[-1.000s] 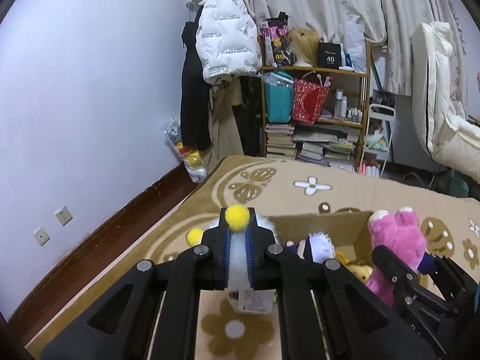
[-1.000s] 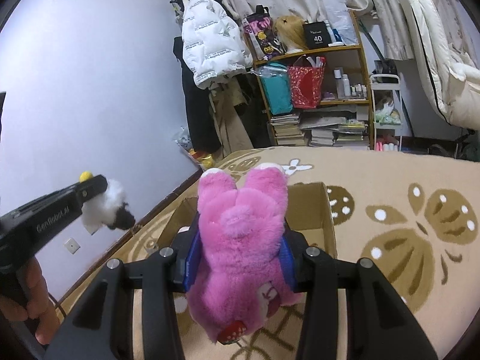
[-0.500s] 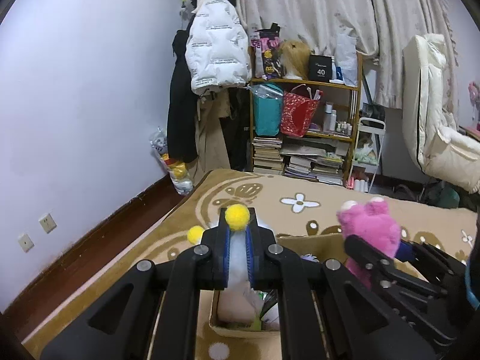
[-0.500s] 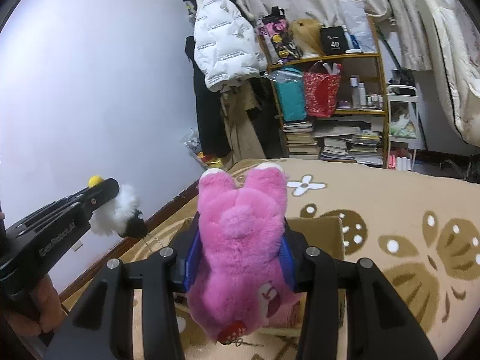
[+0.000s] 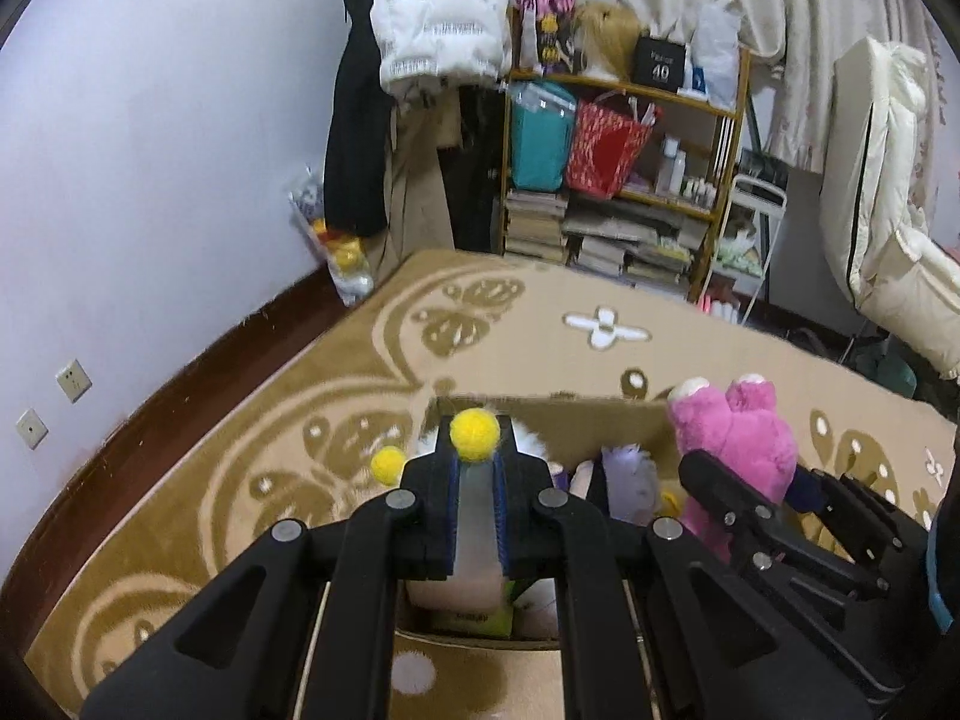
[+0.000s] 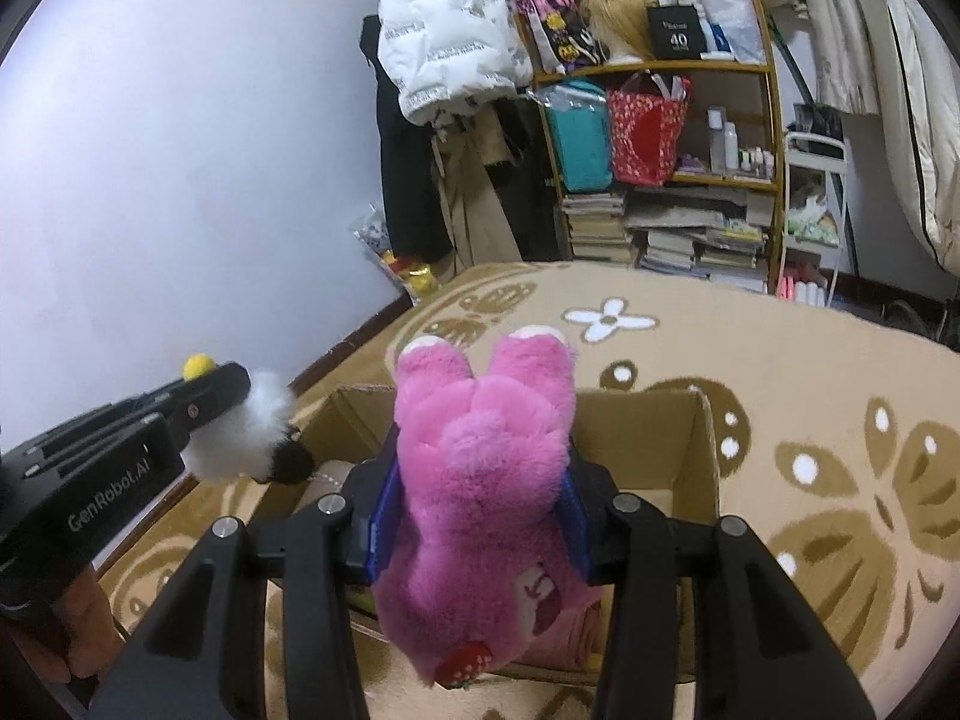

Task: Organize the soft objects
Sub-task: 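Carry the pink bear and white fluffy plush over the box with both tools, then open both tools to drop the pink bear and white plush into the box, then withdraw both tools up and away from the box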

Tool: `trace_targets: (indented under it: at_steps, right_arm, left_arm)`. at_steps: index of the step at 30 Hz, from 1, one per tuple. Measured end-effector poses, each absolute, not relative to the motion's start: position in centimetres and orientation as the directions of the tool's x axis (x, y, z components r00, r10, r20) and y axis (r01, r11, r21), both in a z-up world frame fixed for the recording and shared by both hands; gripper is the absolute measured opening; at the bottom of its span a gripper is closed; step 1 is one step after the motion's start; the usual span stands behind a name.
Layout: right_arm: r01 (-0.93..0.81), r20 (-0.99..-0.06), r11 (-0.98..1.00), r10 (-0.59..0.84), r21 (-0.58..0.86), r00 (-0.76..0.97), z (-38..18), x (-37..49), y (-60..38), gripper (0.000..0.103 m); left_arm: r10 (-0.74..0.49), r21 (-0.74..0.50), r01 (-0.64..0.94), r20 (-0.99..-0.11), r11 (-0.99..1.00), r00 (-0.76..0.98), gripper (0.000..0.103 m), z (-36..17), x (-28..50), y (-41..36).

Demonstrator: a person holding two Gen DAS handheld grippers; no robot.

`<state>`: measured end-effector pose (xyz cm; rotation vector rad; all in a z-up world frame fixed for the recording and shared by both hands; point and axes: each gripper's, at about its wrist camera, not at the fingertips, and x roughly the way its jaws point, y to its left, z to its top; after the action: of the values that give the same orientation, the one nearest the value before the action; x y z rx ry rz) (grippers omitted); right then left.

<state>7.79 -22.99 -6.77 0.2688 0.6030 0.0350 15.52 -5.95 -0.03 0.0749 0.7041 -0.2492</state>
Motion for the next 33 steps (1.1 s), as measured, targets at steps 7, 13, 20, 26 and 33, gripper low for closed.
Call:
trace_targets:
  at_steps: [7, 13, 20, 26, 33]
  right_arm:
    - [0.078, -0.596, 0.960, 0.101, 0.267, 0.797, -8.8, 8.4, -23.7, 0.048]
    - [0.100, -0.612, 0.954, 0.098, 0.281, 0.785, -9.5, 8.8, -24.3, 0.051]
    - [0.121, -0.631, 0.950, 0.092, 0.287, 0.770, -10.0, 8.8, -24.6, 0.054]
    - [0.126, -0.610, 0.953, 0.071, 0.274, 0.789, -9.2, 7.8, -24.4, 0.081]
    - [0.127, -0.611, 0.961, 0.051, 0.245, 0.790, -8.2, 6.6, -23.8, 0.100]
  left_arm:
    - [-0.165, 0.028, 0.258, -0.702, 0.966, 0.693, 0.012, -2.3, 15.9, -7.0]
    - [-0.143, 0.044, 0.249, -0.717, 0.968, 0.683, 0.015, -2.6, 16.0, -6.8]
    - [-0.119, 0.035, 0.213, -0.733, 0.976, 0.670, 0.030, -2.9, 16.2, -5.6]
    - [-0.093, 0.058, 0.187, -0.701, 0.981, 0.707, 0.069, -1.9, 15.3, -4.6]
    - [-0.058, 0.083, 0.153, -0.672, 0.985, 0.738, 0.103, -0.4, 14.1, -3.4]
